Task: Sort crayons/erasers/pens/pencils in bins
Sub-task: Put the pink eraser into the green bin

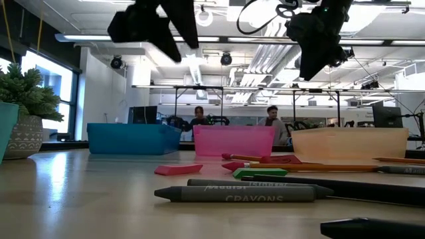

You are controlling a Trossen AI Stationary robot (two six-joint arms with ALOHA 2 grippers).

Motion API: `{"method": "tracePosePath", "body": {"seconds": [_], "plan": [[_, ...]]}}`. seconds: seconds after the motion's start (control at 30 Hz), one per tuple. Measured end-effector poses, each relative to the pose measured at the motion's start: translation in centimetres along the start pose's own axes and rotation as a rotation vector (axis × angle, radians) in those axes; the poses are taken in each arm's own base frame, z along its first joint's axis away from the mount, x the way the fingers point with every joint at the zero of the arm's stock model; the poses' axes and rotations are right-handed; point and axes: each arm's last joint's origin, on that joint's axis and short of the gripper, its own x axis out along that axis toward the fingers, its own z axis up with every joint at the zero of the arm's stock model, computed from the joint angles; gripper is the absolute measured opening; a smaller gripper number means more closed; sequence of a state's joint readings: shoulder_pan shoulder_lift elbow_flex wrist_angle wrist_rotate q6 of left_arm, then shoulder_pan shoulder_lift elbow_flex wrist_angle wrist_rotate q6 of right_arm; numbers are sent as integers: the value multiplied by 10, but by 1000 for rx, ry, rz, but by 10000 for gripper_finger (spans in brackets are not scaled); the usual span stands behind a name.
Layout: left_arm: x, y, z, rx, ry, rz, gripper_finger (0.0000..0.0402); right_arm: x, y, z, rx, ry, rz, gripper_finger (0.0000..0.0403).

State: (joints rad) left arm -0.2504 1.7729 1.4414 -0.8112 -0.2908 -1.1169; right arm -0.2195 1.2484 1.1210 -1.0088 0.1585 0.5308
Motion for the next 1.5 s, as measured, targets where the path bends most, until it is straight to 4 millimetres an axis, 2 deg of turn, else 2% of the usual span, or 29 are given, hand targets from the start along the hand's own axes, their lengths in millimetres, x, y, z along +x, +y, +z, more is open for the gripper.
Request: {"method": "tracePosePath", "body": {"seconds": [0.23,0.77,1.03,1.27,1.37,1.5], "plan": [[37,-4,-13,-20,100,57,196,0,0,0,0,0,0,103],[95,-8,-33,-11,210,100,197,0,0,0,-15,0,0,103],[111,-4,-39,11,222,149,197,0,0,0,-15,-2,1,103],[116,-4,-41,34,223,162,196,0,0,0,-14,-2,2,103],[118,-3,-42,39,213,175,180,0,0,0,-14,-3,2,103],[118,-2,-42,74,219,179,138,0,0,0,-32,-3,1,103]]}}
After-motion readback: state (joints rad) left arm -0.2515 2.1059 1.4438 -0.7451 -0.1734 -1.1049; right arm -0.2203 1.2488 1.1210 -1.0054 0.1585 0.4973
